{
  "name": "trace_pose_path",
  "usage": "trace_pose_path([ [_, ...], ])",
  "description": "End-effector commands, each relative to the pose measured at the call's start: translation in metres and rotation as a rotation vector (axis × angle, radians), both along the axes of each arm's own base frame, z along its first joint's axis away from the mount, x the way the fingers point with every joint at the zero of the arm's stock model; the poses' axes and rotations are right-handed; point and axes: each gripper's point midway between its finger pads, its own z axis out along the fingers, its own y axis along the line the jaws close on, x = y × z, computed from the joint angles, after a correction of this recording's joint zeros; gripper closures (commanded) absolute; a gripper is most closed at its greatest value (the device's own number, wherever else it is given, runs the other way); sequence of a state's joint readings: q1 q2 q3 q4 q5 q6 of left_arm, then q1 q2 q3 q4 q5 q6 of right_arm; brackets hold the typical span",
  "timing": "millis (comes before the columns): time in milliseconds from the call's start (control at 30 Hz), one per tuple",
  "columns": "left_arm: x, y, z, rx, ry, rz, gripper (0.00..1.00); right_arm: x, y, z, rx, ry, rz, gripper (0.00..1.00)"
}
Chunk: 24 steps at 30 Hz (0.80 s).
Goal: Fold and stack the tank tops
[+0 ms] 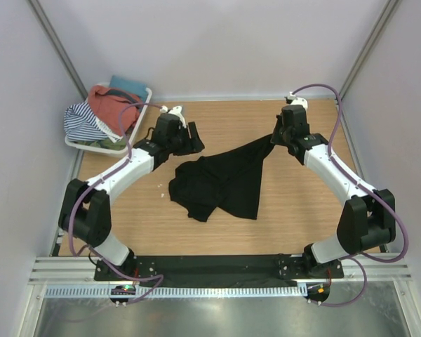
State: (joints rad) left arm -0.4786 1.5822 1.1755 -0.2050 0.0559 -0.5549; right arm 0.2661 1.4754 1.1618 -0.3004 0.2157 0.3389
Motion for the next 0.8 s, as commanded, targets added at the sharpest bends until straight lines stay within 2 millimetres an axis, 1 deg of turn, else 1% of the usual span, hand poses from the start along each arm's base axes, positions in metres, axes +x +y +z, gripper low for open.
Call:
trace_pose_path([
  [0,0.004,-0.022,-0.005,-0.170,0.066,-0.095,0.40,0.011,-0.003,0.024,0.019,-0.091,-0.029,0.99],
  [33,0.007,-0.023,-0.014,-0.172,0.086,-0.094,0.41,0.011,-0.003,0.024,0.018,-0.091,-0.029,0.99],
  [67,0.005,-0.026,-0.019,-0.187,0.112,-0.102,0.42,0.011,-0.003,0.024,0.016,-0.091,-0.028,0.99],
  [133,0.008,-0.027,-0.025,-0.199,0.141,-0.097,0.46,0.012,-0.003,0.024,0.013,-0.093,-0.028,0.99],
  [167,0.009,-0.028,-0.035,-0.204,0.170,-0.091,0.47,0.012,-0.003,0.025,0.013,-0.096,-0.029,0.99],
  [200,0.008,-0.031,-0.037,-0.215,0.180,-0.101,0.51,0.012,-0.003,0.023,0.010,-0.090,-0.028,0.99],
  [267,0.010,-0.030,-0.045,-0.224,0.201,-0.094,0.53,0.013,-0.004,0.023,0.008,-0.090,-0.030,0.99],
  [367,0.008,-0.032,-0.048,-0.235,0.217,-0.104,0.56,0.014,-0.004,0.023,0.006,-0.091,-0.031,0.99],
  [567,0.001,-0.037,-0.050,-0.281,0.245,-0.116,0.56,0.016,-0.003,0.021,0.016,-0.090,-0.034,0.99],
  [633,-0.003,-0.036,-0.053,-0.287,0.250,-0.114,0.59,0.016,-0.002,0.020,0.019,-0.089,-0.034,0.99],
  [767,-0.007,-0.032,-0.060,-0.274,0.266,-0.094,0.59,0.017,-0.002,0.022,0.022,-0.093,-0.032,0.99],
])
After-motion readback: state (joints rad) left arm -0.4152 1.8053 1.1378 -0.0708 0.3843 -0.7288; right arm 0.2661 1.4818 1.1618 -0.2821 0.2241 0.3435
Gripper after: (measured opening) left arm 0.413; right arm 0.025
